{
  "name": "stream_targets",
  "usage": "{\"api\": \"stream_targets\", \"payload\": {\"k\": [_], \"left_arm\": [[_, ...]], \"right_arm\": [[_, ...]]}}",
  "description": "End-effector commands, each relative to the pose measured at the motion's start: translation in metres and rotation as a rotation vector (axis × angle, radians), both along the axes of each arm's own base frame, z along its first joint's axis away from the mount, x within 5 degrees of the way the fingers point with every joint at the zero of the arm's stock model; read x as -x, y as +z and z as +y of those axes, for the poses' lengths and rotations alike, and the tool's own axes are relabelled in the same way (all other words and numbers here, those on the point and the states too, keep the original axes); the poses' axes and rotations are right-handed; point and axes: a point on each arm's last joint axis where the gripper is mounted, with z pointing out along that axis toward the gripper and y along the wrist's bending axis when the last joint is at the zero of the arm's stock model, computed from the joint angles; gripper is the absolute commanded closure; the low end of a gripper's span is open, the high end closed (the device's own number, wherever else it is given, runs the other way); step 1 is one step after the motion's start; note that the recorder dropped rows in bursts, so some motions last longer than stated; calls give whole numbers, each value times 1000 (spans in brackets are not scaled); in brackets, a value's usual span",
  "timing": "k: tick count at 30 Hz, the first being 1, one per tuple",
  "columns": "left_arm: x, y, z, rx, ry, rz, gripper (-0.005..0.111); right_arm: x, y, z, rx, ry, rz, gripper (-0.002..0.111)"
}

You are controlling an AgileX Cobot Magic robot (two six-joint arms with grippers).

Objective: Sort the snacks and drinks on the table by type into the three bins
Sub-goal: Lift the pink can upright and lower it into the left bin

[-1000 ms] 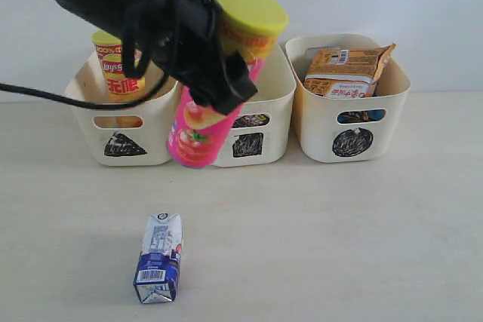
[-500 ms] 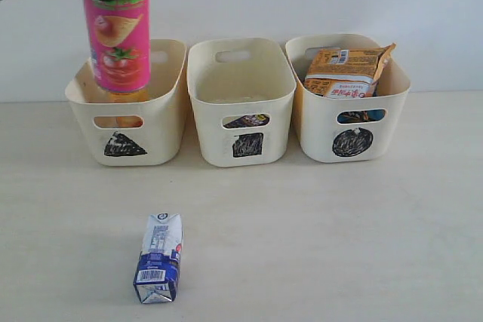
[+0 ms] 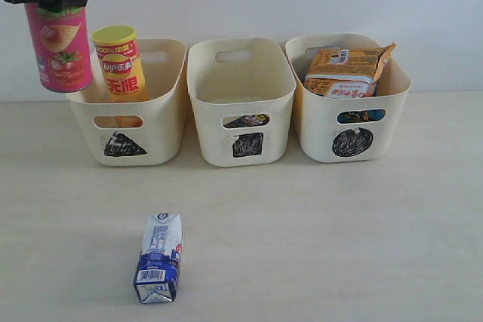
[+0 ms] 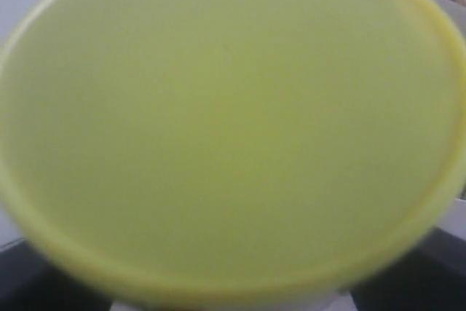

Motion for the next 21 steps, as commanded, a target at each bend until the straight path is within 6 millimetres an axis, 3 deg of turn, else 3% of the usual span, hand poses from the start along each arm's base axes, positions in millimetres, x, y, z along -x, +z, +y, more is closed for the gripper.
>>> {"api": "stream_targets", "payload": {"k": [1, 9, 21], "left_arm": [[-18, -10, -2, 28, 9, -64, 103], [-48, -29, -8, 65, 3, -210, 103], [-77, -74, -14, 140, 36, -212, 103]], "right_arm": [[0, 0, 0, 0, -1, -8, 106], [0, 0, 0, 0, -1, -8, 106], [0, 0, 0, 0, -1, -8, 106]]}}
